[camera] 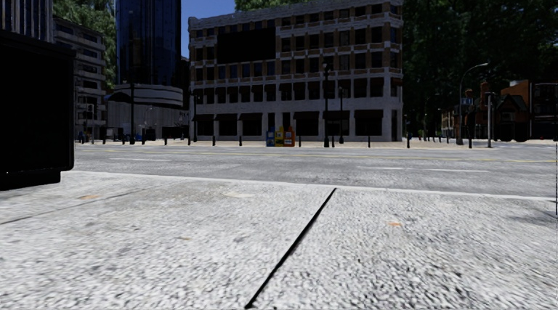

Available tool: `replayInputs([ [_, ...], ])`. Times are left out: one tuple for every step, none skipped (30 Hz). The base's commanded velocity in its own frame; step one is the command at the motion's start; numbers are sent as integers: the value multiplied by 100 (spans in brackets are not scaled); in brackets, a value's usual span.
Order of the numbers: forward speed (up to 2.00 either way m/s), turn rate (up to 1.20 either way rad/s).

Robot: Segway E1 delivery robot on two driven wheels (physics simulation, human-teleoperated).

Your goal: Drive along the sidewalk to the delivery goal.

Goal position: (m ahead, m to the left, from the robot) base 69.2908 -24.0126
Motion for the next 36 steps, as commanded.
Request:
replayInputs([
  [200,79],
  [200,79],
  [200,79],
  [200,79],
  [200,80],
  [200,80],
  [200,80],
  [200,80],
  [200,80],
  [200,80],
  [200,80],
  [200,82],
  [200,82],
  [200,84],
  [200,84],
  [200,86],
  [200,86],
  [200,92],
  [200,94],
  [200,94],
  [200,95],
  [200,95],
  [200,95],
  [200,95],
  [200,95],
  [200,95],
  [200,95],
  [200,95],
  [200,94],
  [200,93],
  [200,93],
  [200,93],
  [200,92],
  [200,92],
  [200,92],
  [200,91],
])
